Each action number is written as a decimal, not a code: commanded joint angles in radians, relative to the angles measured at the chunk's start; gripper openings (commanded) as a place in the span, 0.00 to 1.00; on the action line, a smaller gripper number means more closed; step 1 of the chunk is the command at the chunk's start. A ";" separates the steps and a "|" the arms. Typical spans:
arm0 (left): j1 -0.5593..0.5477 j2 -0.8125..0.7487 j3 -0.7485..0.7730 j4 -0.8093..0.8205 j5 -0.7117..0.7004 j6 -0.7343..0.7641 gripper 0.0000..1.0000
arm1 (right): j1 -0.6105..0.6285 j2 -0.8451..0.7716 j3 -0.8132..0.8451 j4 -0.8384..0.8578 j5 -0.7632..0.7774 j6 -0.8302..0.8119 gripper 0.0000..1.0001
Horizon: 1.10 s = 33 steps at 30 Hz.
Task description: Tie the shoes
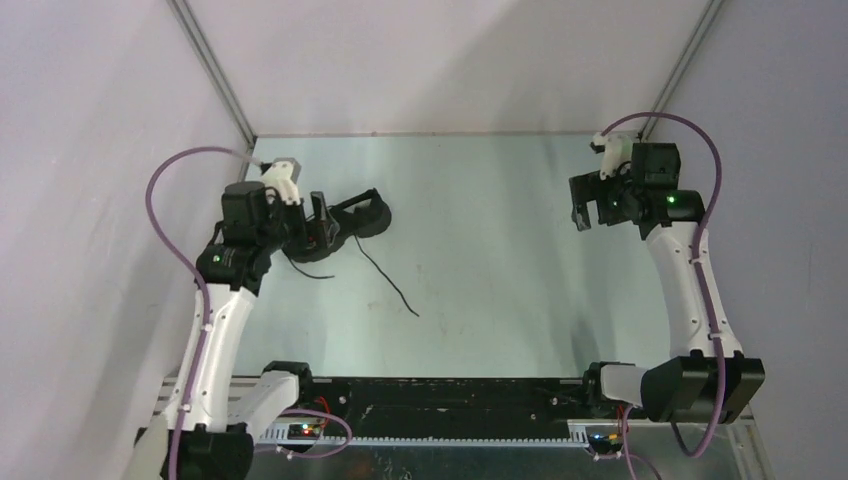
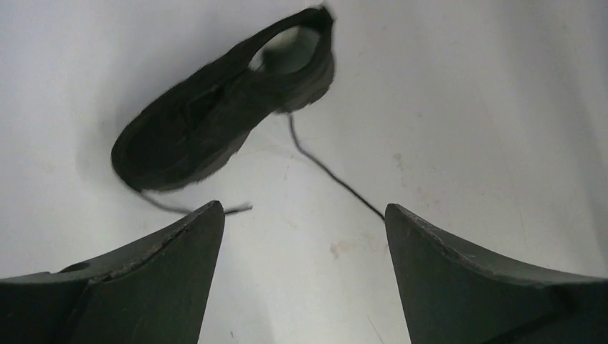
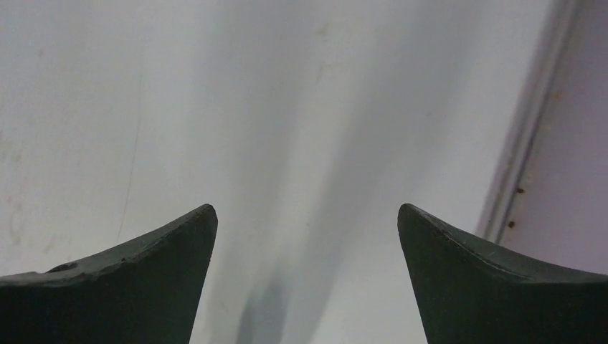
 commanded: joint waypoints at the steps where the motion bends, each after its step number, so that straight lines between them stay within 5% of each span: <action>1: -0.102 0.086 0.148 0.024 -0.036 0.090 0.89 | -0.038 -0.057 0.027 0.126 0.173 0.161 1.00; 4: -0.202 0.185 0.279 0.021 -0.168 0.159 0.85 | -0.164 -0.043 0.028 0.113 0.025 0.293 0.99; 7: -0.266 0.320 0.429 -0.007 -0.254 0.181 0.83 | -0.372 0.000 0.027 0.081 -0.401 0.323 1.00; 9: -0.286 0.412 0.524 -0.032 -0.279 0.153 0.80 | -0.418 0.031 0.028 0.046 -0.549 0.312 1.00; 14: -0.317 0.578 0.623 -0.001 -0.303 -0.025 0.71 | -0.390 -0.002 -0.043 0.054 -0.541 0.312 0.99; 22: -0.365 0.792 0.730 0.022 -0.374 -0.089 0.62 | -0.298 -0.104 -0.063 0.019 -0.415 0.232 0.99; 33: -0.368 0.912 0.623 0.017 -0.456 -0.238 0.56 | -0.338 -0.181 -0.166 0.055 -0.496 0.248 0.99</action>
